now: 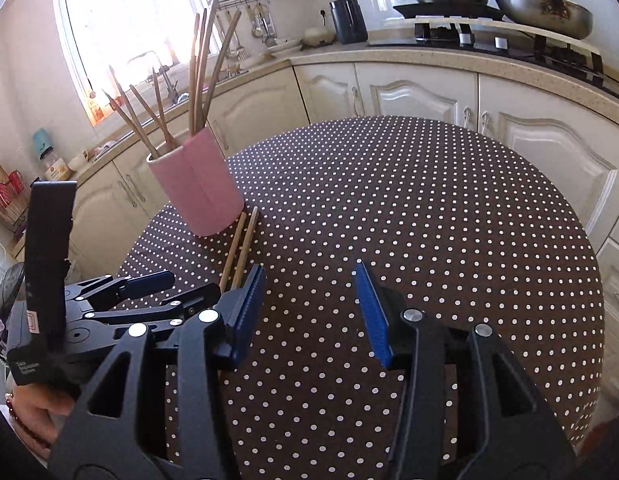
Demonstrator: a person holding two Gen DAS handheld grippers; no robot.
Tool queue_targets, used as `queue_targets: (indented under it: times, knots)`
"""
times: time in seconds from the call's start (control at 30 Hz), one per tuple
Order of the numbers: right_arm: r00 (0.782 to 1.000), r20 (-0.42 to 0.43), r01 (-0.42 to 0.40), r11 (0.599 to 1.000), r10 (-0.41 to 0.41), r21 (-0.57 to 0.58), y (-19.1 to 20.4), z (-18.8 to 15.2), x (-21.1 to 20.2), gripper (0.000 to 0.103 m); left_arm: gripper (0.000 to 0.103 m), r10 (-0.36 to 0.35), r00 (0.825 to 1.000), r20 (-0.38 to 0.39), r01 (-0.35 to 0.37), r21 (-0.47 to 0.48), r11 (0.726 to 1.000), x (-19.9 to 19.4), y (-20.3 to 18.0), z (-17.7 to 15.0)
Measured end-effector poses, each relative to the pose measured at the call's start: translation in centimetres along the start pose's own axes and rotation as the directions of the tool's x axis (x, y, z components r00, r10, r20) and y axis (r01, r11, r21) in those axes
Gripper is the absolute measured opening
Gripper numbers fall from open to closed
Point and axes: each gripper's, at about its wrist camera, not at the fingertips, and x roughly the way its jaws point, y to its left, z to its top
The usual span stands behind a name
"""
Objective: Organize utensils
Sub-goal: 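Withdraw both open grippers from the cup and position them over the last chopsticks, then close the left gripper on one chopstick while the right gripper closes on the other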
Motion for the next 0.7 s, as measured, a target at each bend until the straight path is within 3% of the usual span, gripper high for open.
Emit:
queue_targets:
  times: [0.17,0.37,0.53,0.6,0.7]
  knots:
    - [1.0,-0.022,0.001,1.0,-0.002,-0.006,-0.1,-0.1,0.7,0.047,0.054,0.045,0.999,-0.021,-0.044,0.053,0.998,1.5,-1.2,0.7]
    - [0.999,-0.052,0.0,1.0,0.0,-0.009,-0.4,0.3,1.8,0.048,0.054,0.041,0.998,-0.039,-0.038,0.066,0.997,2.8,-2.1,2.4]
    - [0.997,-0.08,0.002,1.0,-0.004,-0.025,0.0,0.6,2.3,0.048,0.029,0.022,0.999,-0.044,-0.018,0.081,0.997,2.8,-1.6,2.8]
    - [0.995,-0.096,0.0,0.999,-0.003,-0.032,0.2,0.7,2.6,0.048,0.014,0.017,0.999,-0.046,-0.013,0.077,0.997,2.7,-1.0,2.8]
    - [0.992,-0.126,-0.008,0.999,0.004,-0.037,1.0,1.1,3.4,0.048,0.006,-0.001,0.999,-0.055,0.005,0.059,0.998,2.6,-0.3,2.7]
